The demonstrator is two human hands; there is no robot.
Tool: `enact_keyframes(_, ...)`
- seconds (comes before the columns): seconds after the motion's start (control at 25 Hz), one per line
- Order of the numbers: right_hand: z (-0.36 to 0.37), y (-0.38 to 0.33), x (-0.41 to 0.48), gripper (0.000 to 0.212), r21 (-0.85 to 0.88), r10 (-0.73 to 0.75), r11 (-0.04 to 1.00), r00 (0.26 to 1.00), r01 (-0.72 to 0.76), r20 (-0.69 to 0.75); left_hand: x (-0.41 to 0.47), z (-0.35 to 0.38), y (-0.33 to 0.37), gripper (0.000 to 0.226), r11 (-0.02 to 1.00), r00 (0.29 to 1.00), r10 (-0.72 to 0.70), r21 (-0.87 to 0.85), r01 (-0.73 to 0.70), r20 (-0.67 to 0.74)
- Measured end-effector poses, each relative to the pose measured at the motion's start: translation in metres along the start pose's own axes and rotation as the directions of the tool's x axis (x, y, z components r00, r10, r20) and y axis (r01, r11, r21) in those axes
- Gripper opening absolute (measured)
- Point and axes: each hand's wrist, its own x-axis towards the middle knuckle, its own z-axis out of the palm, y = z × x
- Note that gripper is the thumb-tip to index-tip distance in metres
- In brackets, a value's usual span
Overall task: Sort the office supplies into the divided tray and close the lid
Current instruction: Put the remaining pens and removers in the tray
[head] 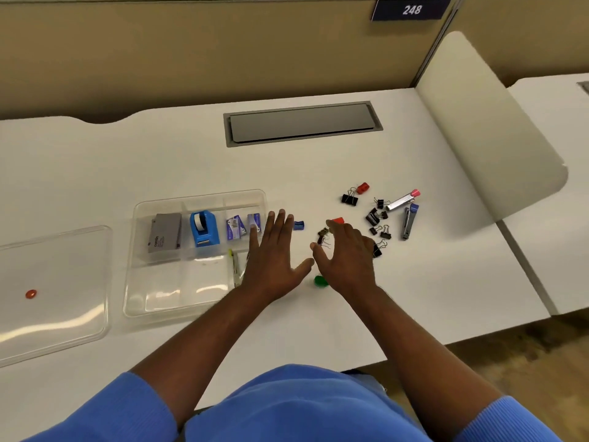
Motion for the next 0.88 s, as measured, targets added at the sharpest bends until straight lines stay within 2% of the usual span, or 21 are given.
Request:
enact_keyframes(0.16,-0.018,0.065,0.020,0.053,-0.026,0.088,0.996,0.996,-0.088,0.000,0.040,0.023,0.051,0.092,0.999,0.998,0.038,-0.006,-0.038,0.042)
enact_keyframes(0.44,-0.032,0.176,0.048,0.045,0.063,0.222,0.974,0.974,-0.219,-0.050,0.119,0.072,0.123,0.082,1.000,0.992,0.026,-0.003,-0.026,0.121)
enact_keyframes(0.72,-0.025,0.223,0.070,0.050,0.135,0.350,0.929,0.937,-0.345,-0.012,0.187,0.101,0.178,0.063,0.996,0.989,0.077,-0.047,-0.072,0.123)
enact_keyframes(0.88,-0.017,0.234,0.079,0.055,0.153,0.391,0.909,0.920,-0.387,0.001,0.217,0.111,0.195,0.052,0.994,0.991,0.111,-0.001,-0.111,0.077)
